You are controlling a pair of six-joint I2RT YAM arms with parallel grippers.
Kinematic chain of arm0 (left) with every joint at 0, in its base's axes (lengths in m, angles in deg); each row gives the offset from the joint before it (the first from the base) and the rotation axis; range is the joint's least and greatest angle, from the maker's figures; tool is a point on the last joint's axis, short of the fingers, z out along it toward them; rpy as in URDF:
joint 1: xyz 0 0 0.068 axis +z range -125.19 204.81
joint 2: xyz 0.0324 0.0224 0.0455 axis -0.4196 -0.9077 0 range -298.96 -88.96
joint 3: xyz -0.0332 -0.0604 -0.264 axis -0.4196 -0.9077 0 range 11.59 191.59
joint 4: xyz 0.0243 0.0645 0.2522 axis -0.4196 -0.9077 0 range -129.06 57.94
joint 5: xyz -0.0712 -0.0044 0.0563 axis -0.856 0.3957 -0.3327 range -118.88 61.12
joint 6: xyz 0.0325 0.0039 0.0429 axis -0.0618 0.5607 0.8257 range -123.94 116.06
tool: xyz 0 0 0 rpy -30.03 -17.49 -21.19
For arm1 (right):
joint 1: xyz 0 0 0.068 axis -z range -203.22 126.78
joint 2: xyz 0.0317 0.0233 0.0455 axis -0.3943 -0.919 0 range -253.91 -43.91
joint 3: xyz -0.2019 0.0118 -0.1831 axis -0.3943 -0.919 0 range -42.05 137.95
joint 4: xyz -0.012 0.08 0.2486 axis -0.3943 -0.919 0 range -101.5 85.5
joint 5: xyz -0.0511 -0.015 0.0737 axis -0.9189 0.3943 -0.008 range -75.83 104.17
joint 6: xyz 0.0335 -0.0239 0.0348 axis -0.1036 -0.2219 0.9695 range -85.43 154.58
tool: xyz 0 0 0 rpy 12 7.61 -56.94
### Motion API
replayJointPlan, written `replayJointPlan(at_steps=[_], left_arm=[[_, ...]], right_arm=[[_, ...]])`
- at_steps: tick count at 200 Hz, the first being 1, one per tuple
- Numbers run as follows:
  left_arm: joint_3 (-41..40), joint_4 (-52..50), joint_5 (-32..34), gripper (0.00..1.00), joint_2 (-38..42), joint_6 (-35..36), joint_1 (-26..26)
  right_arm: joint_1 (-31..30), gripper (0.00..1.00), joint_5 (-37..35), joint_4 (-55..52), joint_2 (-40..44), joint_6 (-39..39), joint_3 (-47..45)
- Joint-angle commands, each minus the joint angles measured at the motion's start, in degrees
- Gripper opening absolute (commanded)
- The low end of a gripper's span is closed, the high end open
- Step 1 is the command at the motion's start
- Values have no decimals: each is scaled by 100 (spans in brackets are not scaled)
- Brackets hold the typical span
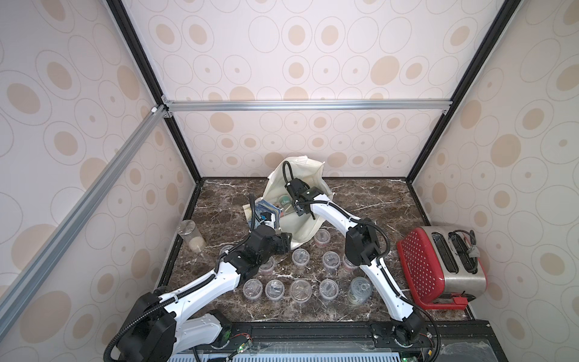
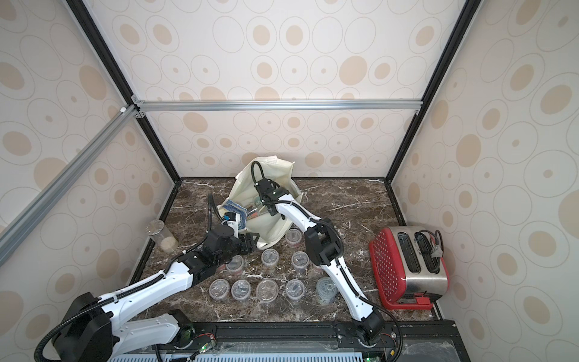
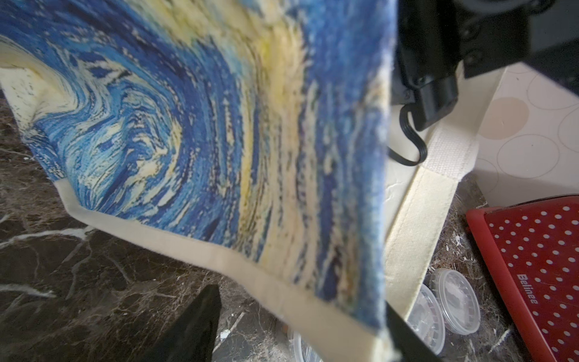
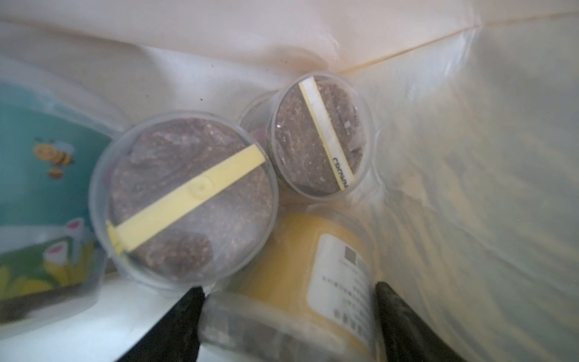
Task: Take out the seed jars from the canvas bag
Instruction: Pick up the seed jar from the canvas bag.
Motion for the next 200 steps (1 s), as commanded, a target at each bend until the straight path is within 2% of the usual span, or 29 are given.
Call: replayJointPlan(at_steps=[1,31,58,136,200], left_arm=[[-45,-23,171,69,152,80,-49],[-91,-15,289,69,205,104,-52],[-161,16,341,68,223,62,-52],[-208,103,361,66,275,50,-51],[29,-35,638,69,288,217,-51]], right_arm=[[69,78,829,-313,150,219,17],[100,75,2515,-192,742,587,-375],[100,75,3334,-122,1103,901,-652],[104,75,3660,-534,1215,1166,-672],[135,75,4388,-837,2009,1422,-652]])
